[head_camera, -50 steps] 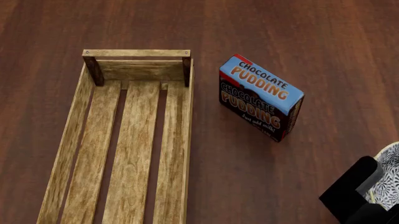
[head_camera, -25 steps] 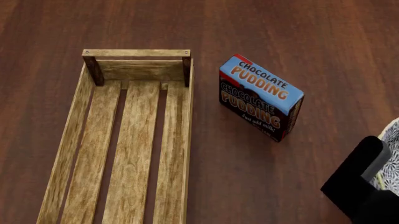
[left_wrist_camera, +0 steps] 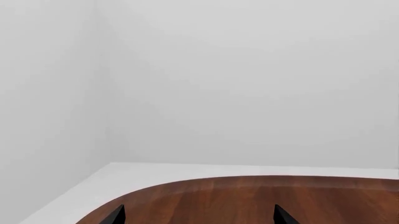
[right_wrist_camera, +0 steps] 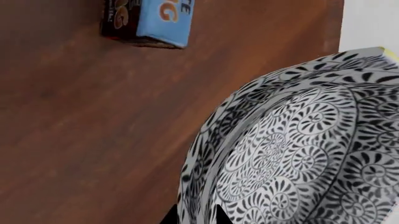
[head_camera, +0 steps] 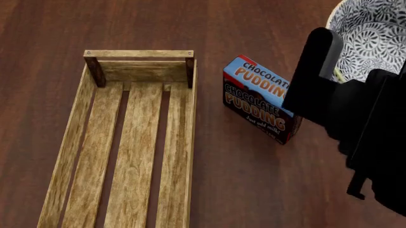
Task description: Stack the left bowl on the right bowl and place them in the tray.
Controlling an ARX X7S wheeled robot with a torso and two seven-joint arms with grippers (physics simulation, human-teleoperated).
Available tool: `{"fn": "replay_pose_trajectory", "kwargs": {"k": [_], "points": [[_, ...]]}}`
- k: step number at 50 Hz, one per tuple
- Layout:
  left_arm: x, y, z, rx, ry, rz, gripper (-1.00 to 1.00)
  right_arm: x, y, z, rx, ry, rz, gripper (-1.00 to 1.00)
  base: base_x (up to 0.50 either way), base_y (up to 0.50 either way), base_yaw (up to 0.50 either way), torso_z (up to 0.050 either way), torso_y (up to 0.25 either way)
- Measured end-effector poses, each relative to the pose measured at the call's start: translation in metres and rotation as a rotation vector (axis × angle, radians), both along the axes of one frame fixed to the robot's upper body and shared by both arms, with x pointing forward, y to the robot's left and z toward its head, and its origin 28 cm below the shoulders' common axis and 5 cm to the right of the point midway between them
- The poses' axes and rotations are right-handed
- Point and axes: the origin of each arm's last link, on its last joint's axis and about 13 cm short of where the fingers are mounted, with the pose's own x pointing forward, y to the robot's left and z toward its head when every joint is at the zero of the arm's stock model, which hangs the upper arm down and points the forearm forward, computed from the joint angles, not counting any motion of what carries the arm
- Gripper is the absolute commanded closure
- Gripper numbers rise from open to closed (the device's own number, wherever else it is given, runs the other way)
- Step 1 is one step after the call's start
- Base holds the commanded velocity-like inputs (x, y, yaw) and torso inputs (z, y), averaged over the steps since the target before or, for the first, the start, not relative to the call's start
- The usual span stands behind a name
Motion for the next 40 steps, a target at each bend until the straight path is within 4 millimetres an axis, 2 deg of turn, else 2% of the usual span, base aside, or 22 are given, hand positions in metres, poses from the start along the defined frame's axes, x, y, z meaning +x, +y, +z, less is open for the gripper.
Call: {"fn": "replay_pose_trajectory", "kwargs": {"k": [12, 22, 31, 40], "points": [[0.000, 0.000, 0.000, -0.001, 0.000, -0.006, -1.00, 0.043, 0.032, 0.039, -0.036, -0.048, 0.181, 1.00, 0.00, 0.00, 0.00, 0.000, 0.001], [0.000, 0.000, -0.002, -0.006, 0.002, -0.009, -1.00, 0.070, 0.061, 0.058, -0.071, -0.068, 0.349, 1.00, 0.00, 0.00, 0.00, 0.000, 0.000], [0.000, 0.000, -0.002, -0.008, 0.000, -0.015, -1.00, 0.084, 0.092, 0.068, -0.111, -0.080, 0.512, 1.00, 0.00, 0.00, 0.00, 0.000, 0.001], [-0.001, 0.000, -0.002, -0.008, -0.003, -0.015, -1.00, 0.086, 0.121, 0.066, -0.162, -0.065, 0.667, 1.00, 0.00, 0.00, 0.00, 0.000, 0.001]]}}
